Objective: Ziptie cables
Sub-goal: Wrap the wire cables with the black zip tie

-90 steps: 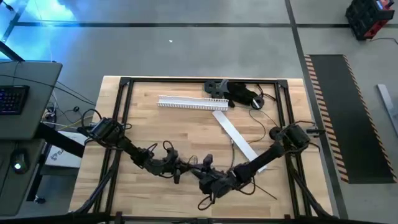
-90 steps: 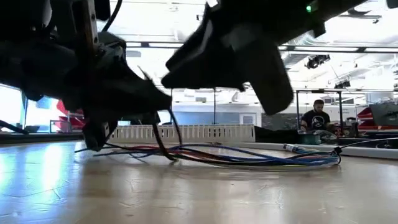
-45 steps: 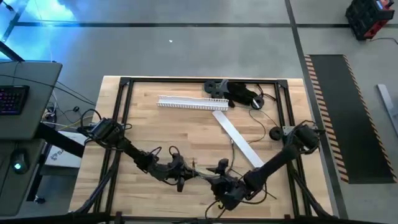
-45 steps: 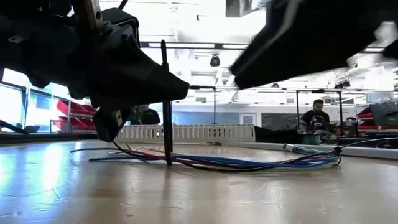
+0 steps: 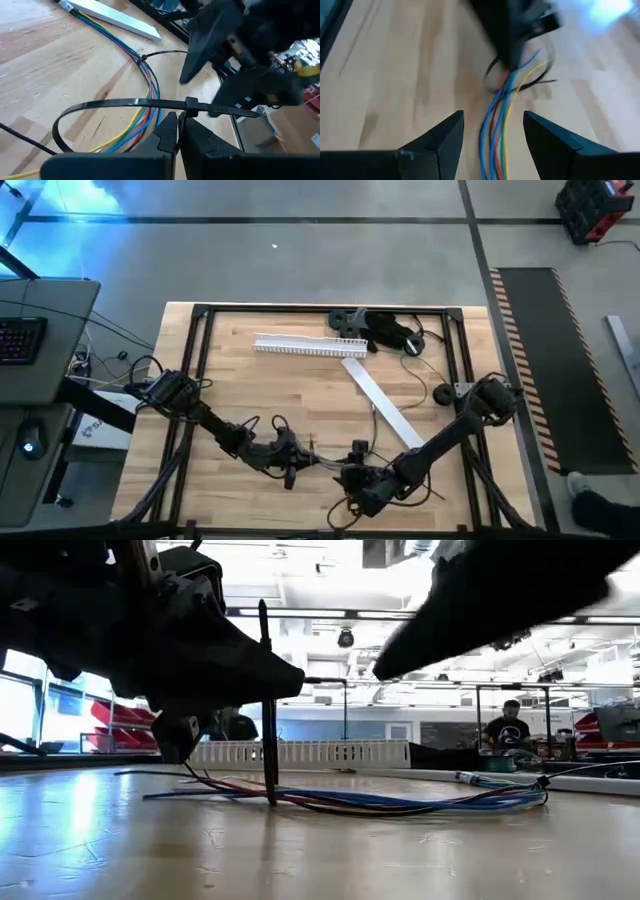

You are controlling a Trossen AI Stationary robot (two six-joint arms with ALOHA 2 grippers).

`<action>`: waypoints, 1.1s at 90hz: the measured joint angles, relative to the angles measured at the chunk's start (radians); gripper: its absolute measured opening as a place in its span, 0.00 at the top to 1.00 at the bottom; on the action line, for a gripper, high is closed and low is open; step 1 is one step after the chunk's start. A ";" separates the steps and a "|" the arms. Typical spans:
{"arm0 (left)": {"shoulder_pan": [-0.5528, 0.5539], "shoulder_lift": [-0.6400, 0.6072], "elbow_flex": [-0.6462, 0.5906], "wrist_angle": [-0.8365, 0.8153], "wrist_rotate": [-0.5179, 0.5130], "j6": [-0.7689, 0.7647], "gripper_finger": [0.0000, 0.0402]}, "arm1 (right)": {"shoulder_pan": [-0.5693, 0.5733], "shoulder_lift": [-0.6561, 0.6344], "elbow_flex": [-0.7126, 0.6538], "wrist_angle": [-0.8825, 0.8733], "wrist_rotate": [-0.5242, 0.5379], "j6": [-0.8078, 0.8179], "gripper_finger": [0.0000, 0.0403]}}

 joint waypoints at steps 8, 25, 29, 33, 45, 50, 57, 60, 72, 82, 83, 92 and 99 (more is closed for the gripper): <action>-0.001 0.001 0.000 -0.012 -0.013 0.019 1.00 | 0.001 0.000 0.000 0.052 0.013 0.078 0.53; -0.017 0.069 0.040 -0.015 -0.054 0.047 1.00 | 0.015 0.005 0.000 0.110 0.001 0.237 0.53; -0.020 0.087 0.059 -0.011 -0.057 0.055 1.00 | 0.021 0.005 0.000 0.110 0.001 0.257 0.53; -0.020 0.106 0.077 -0.008 -0.055 0.062 1.00 | 0.026 0.005 0.000 0.110 0.001 0.267 0.53; -0.020 0.146 0.118 -0.013 -0.058 0.072 1.00 | 0.029 0.010 0.000 0.102 -0.008 0.284 0.53; -0.020 0.159 0.134 -0.008 -0.057 0.082 1.00 | 0.029 0.012 0.000 0.096 -0.015 0.288 0.53; -0.020 0.169 0.143 -0.008 -0.063 0.096 1.00 | 0.026 0.025 0.000 0.095 -0.010 0.304 0.53; -0.020 0.171 0.145 -0.009 -0.065 0.096 1.00 | 0.021 0.034 0.000 0.099 -0.009 0.310 0.53; -0.019 0.172 0.146 -0.008 -0.072 0.100 1.00 | -0.001 0.060 0.000 0.133 -0.014 0.332 0.53; -0.019 0.172 0.146 -0.009 -0.073 0.098 1.00 | -0.018 0.067 0.000 0.158 -0.004 0.342 0.53; -0.019 0.172 0.146 -0.009 -0.073 0.098 1.00 | -0.020 0.067 0.000 0.162 -0.003 0.343 0.53; -0.019 0.172 0.147 -0.018 -0.073 0.098 1.00 | -0.029 0.067 0.000 0.184 -0.006 0.343 0.53; -0.019 0.172 0.147 -0.021 -0.073 0.099 1.00 | -0.035 0.067 0.000 0.188 -0.010 0.343 0.53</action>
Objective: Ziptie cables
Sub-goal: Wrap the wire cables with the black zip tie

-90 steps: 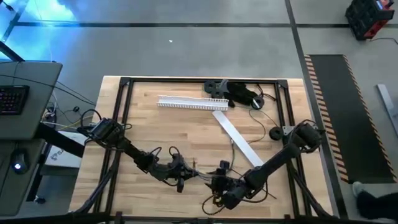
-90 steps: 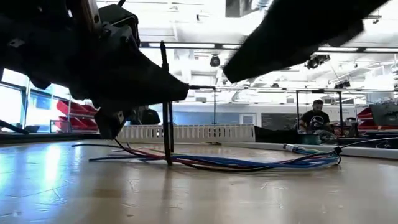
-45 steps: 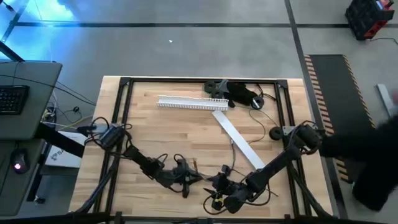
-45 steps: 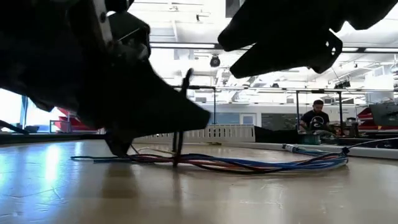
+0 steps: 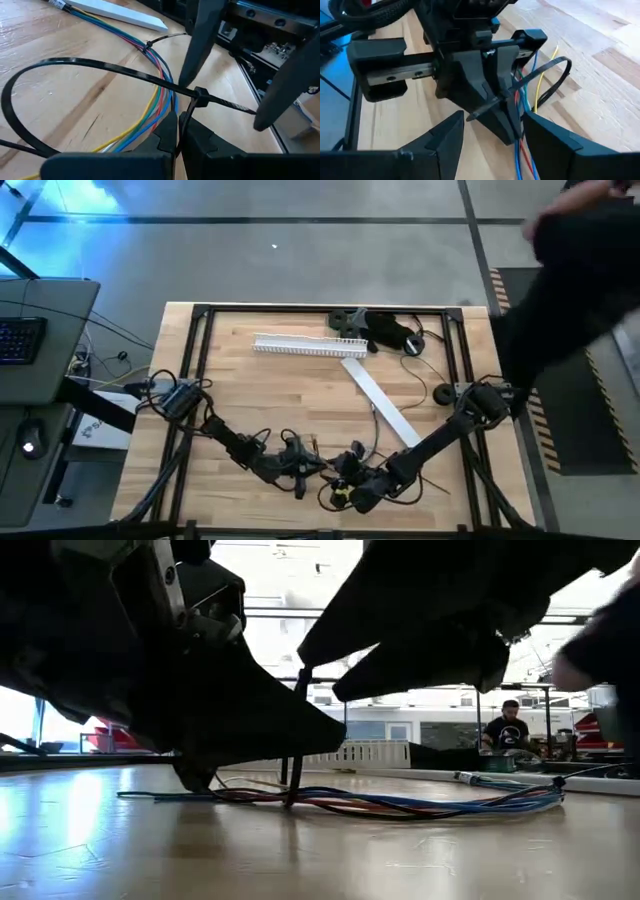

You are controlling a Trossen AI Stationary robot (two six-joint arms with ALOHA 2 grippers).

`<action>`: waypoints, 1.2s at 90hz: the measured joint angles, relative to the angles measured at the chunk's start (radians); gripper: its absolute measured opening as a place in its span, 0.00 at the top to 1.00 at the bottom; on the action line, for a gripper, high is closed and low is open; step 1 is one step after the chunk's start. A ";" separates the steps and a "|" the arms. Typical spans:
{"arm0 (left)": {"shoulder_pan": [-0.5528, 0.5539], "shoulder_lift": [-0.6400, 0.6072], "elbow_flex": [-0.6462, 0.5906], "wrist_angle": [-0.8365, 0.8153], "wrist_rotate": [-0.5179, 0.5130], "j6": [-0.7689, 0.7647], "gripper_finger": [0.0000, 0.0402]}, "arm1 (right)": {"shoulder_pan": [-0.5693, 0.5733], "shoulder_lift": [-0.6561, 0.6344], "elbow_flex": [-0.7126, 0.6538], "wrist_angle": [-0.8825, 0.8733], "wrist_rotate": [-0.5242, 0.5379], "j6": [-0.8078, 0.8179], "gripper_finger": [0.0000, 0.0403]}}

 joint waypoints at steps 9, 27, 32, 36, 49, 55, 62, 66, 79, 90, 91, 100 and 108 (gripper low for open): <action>0.000 0.000 0.000 -0.003 0.000 0.000 1.00 | -0.011 0.003 0.000 0.009 -0.010 0.012 0.53; 0.000 0.000 0.000 -0.009 -0.004 -0.001 1.00 | -0.033 0.007 0.000 0.009 -0.028 0.034 0.53; 0.000 0.000 0.000 -0.009 -0.005 -0.001 1.00 | -0.037 0.007 0.000 0.003 -0.023 0.043 0.53; 0.000 0.000 0.000 -0.009 -0.005 0.000 1.00 | -0.039 0.007 0.000 -0.001 -0.023 0.055 0.54; 0.000 0.000 0.000 -0.011 -0.005 0.000 1.00 | -0.044 0.007 0.000 -0.011 -0.022 0.078 0.62; 0.000 0.000 0.000 -0.011 -0.006 0.007 1.00 | -0.044 0.007 0.000 -0.016 -0.022 0.079 0.67; 0.000 0.000 0.001 -0.012 -0.007 0.007 1.00 | -0.044 0.007 0.000 -0.018 -0.022 0.084 0.75; 0.000 0.000 0.001 -0.013 -0.007 0.007 1.00 | -0.043 0.007 0.000 -0.019 -0.024 0.087 0.81; 0.000 0.002 0.001 -0.015 -0.013 0.030 1.00 | -0.035 0.007 0.000 -0.031 -0.024 0.087 0.98; 0.000 0.003 -0.001 -0.023 -0.041 0.074 1.00 | -0.025 0.007 0.000 -0.037 -0.061 0.081 0.99; 0.000 0.003 -0.001 -0.023 -0.043 0.077 1.00 | -0.024 0.007 0.000 -0.039 -0.067 0.081 0.99; 0.000 0.003 -0.001 -0.023 -0.060 0.111 1.00 | -0.022 0.007 0.000 -0.081 -0.121 0.103 0.99; 0.000 0.003 -0.001 -0.028 -0.061 0.132 1.00 | -0.020 0.007 0.000 -0.102 -0.166 0.110 0.98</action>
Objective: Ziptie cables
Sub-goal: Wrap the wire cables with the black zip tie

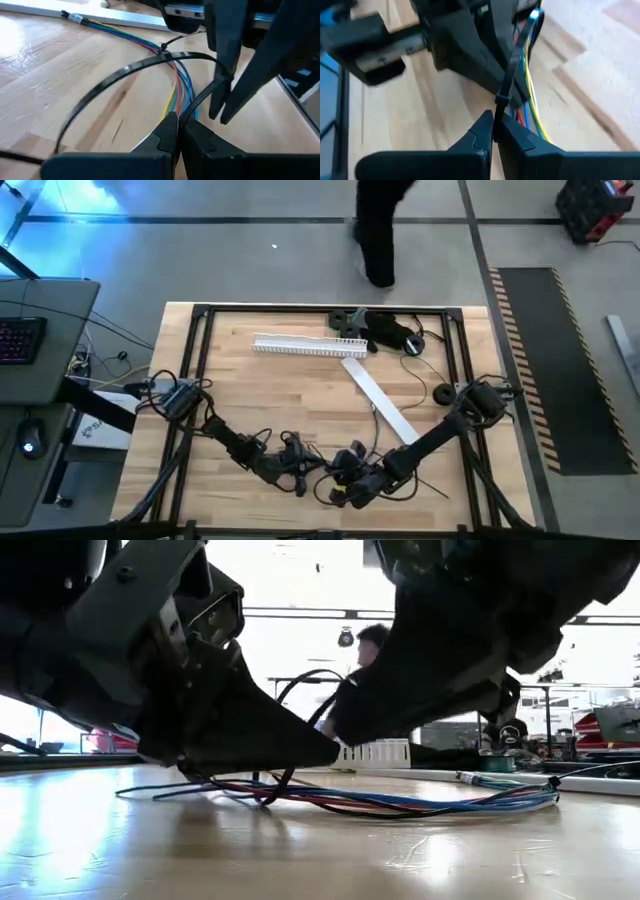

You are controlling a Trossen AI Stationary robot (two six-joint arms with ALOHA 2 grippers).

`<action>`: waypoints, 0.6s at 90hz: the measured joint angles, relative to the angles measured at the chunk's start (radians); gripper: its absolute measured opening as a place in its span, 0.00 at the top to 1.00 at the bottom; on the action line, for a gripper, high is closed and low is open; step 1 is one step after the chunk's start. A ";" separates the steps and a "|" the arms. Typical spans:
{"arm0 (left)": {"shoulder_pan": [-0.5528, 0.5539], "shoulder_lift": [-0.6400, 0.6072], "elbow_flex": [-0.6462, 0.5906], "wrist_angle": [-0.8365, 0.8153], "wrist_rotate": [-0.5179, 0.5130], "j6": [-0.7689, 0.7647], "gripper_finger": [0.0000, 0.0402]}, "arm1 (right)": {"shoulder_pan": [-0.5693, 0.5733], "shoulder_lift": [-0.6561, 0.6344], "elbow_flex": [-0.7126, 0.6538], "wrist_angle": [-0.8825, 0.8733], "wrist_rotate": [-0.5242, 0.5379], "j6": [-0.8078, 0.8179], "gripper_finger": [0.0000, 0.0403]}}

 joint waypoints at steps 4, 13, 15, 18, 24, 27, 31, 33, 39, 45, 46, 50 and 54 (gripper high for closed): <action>0.000 0.000 0.000 0.000 0.000 0.009 1.00 | 0.000 0.000 0.000 -0.004 -0.019 0.001 0.97; 0.000 0.000 0.000 -0.014 -0.006 0.014 1.00 | 0.004 0.000 0.000 -0.009 -0.053 -0.007 0.90; 0.000 0.000 0.000 -0.020 -0.008 0.014 1.00 | 0.005 0.000 0.000 -0.008 -0.057 -0.009 0.87; -0.001 0.000 0.000 -0.029 -0.012 0.014 1.00 | 0.007 0.000 0.000 -0.006 -0.063 -0.014 0.83; -0.001 0.000 0.000 -0.045 -0.022 0.009 1.00 | 0.010 -0.001 0.000 -0.006 -0.073 -0.028 0.74; -0.001 0.000 0.000 -0.053 -0.026 0.006 1.00 | 0.012 -0.001 0.000 -0.007 -0.072 -0.033 0.70; -0.002 0.000 0.000 -0.060 -0.028 0.005 1.00 | 0.012 -0.001 0.000 -0.010 -0.059 -0.031 0.63; -0.002 0.000 0.000 -0.063 -0.028 0.005 1.00 | 0.013 -0.001 0.000 -0.013 -0.047 -0.022 0.60; -0.003 0.000 0.000 -0.064 -0.029 0.005 1.00 | 0.018 -0.006 0.000 -0.047 0.003 0.036 0.53; -0.006 0.000 0.000 -0.065 -0.037 0.005 1.00 | 0.022 -0.008 0.000 -0.087 0.064 0.106 0.48; -0.007 0.000 0.000 -0.065 -0.039 0.005 1.00 | 0.023 -0.008 0.000 -0.096 0.073 0.117 0.48; -0.012 0.000 0.000 -0.065 -0.050 0.006 1.00 | 0.025 -0.008 0.000 -0.133 0.099 0.151 0.47; -0.016 0.000 0.000 -0.065 -0.058 0.006 1.00 | 0.025 -0.008 0.000 -0.167 0.116 0.175 0.47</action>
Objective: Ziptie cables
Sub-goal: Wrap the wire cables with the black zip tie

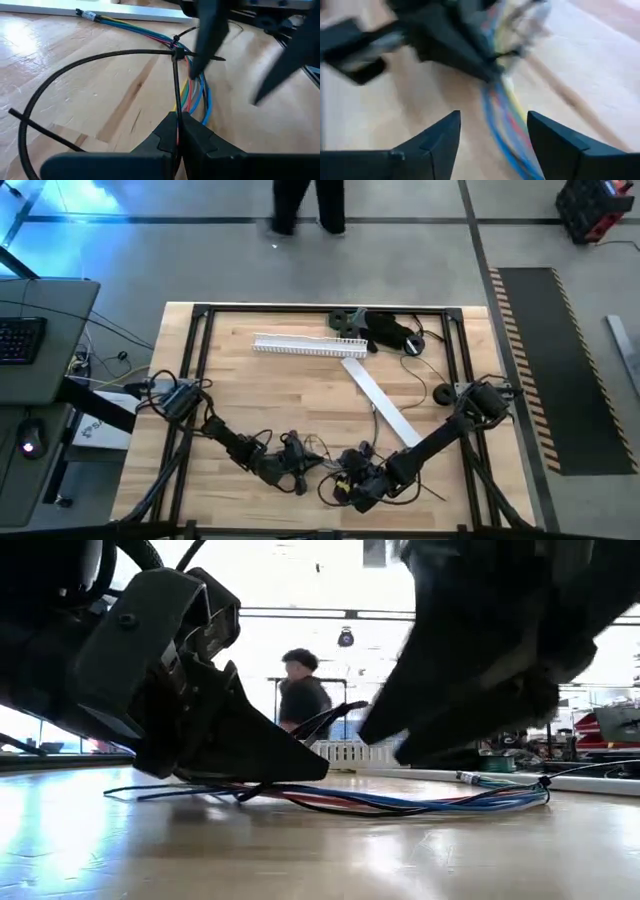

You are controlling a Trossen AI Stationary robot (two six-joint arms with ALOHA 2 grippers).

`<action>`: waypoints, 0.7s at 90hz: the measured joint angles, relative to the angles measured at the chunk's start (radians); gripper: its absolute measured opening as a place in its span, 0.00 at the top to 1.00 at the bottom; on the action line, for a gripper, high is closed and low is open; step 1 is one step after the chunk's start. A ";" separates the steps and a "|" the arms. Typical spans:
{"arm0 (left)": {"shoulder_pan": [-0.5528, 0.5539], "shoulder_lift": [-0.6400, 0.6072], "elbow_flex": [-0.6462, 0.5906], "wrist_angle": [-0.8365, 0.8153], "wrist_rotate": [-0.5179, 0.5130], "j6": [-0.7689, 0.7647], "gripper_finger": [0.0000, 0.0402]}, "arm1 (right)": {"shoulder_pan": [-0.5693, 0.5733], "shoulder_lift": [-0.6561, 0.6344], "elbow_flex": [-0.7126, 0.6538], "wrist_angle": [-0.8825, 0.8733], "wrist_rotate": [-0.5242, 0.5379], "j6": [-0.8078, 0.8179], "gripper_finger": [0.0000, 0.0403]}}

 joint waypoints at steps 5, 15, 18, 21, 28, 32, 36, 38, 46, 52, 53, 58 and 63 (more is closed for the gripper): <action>-0.006 0.000 0.000 0.000 -0.008 0.002 1.00 | 0.000 0.000 0.000 -0.017 0.017 0.017 0.48; -0.017 -0.001 0.000 -0.001 -0.019 0.007 1.00 | 0.000 0.000 0.000 0.019 0.058 0.008 0.51; -0.019 -0.001 0.000 -0.001 -0.021 0.010 1.00 | -0.001 0.000 0.000 0.038 0.068 -0.003 0.52; -0.021 -0.001 0.000 0.000 -0.025 0.014 1.00 | -0.003 0.000 0.000 0.058 0.072 -0.009 0.52; -0.024 -0.001 0.000 0.000 -0.032 0.015 1.00 | -0.011 0.000 0.000 0.099 0.072 -0.038 0.54; -0.025 -0.001 0.000 0.000 -0.035 0.016 1.00 | -0.017 0.000 0.000 0.121 0.065 -0.059 0.54; -0.025 -0.001 0.000 0.000 -0.036 0.016 1.00 | -0.022 0.000 0.000 0.140 0.052 -0.074 0.55; -0.025 -0.001 0.000 0.000 -0.037 0.016 1.00 | -0.023 0.000 0.000 0.142 0.049 -0.078 0.55; -0.025 -0.001 0.000 0.000 -0.037 0.017 1.00 | -0.032 0.000 0.000 0.129 0.049 -0.060 0.55; -0.025 -0.001 0.000 0.000 -0.038 0.017 1.00 | -0.038 0.000 0.000 0.116 0.048 -0.050 0.55; -0.025 -0.001 0.000 0.000 -0.038 0.017 1.00 | -0.038 0.000 0.000 0.116 0.047 -0.050 0.55; -0.025 -0.001 0.000 0.000 -0.038 0.017 1.00 | -0.039 0.000 0.000 0.116 0.046 -0.050 0.57; -0.025 -0.001 0.000 0.000 -0.038 0.017 1.00 | -0.040 0.000 0.000 0.117 0.046 -0.051 0.60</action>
